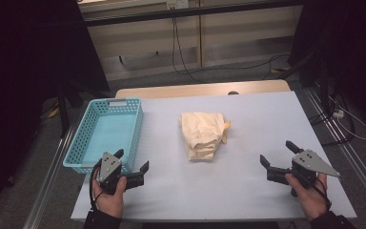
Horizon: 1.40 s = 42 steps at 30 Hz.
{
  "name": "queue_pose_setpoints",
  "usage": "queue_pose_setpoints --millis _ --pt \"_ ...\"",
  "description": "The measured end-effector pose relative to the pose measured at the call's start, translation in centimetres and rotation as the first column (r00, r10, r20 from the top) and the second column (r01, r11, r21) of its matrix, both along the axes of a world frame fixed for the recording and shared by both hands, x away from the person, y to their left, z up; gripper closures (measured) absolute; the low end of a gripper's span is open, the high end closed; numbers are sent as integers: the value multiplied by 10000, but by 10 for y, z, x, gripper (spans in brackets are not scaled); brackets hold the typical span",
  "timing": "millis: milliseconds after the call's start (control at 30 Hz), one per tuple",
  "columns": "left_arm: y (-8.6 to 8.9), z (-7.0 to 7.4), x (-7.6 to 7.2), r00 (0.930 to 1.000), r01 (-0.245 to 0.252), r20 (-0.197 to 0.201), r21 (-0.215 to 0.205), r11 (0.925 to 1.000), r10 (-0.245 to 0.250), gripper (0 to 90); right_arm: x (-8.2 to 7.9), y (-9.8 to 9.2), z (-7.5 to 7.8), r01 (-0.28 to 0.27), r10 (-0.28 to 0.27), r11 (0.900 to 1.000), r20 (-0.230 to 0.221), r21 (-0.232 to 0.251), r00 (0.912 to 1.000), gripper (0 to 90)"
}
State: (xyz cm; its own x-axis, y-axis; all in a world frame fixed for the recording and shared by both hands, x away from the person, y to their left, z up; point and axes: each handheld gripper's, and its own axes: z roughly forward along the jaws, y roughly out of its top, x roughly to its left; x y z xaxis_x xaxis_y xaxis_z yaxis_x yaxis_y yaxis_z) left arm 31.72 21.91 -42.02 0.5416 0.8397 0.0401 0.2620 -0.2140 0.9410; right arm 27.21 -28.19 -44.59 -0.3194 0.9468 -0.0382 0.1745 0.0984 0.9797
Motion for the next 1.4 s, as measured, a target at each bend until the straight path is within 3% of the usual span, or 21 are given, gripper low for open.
queue_pose_setpoints --millis 267,533,733,900,933,1067,1233,1300,1400 --pt "-2 3 -1 9999 -87 98 -157 9998 88 27 3 -1 -1 -10 11 10000 -124 52 9999 18" --pt "-11 5 0 9999 155 26 35 9999 -155 35 4 -1 -2 -115 116 9999 -168 63 9998 19" --pt "-28 7 6 9946 863 -604 256 9959 -846 45 2 -2 -2 -78 80 9999 -189 66 9998 19" --pt "-36 7 15 9905 986 -999 366 9945 -945 57 1 -3 -3 -66 67 10000 -201 26 9998 20" --pt "-40 8 18 9842 1275 -1275 303 9914 -1227 74 2 -3 -3 -61 62 10000 -210 33 9998 20" --pt "-47 10 21 9861 1304 -1109 578 9898 -1235 68 2 -2 -3 -90 91 9999 -241 55 9997 21" --pt "-56 12 35 9836 1391 -1236 567 9886 -1313 68 0 -1 -2 -166 166 9999 -200 41 9997 20" --pt "-62 14 45 9753 1534 -1670 413 9873 -1446 68 0 1 -2 -235 236 9997 -208 38 9995 20" --pt "-70 13 56 9700 1667 -1883 540 9845 -1539 65 1 1 -2 -312 313 9995 -246 48 9992 20"
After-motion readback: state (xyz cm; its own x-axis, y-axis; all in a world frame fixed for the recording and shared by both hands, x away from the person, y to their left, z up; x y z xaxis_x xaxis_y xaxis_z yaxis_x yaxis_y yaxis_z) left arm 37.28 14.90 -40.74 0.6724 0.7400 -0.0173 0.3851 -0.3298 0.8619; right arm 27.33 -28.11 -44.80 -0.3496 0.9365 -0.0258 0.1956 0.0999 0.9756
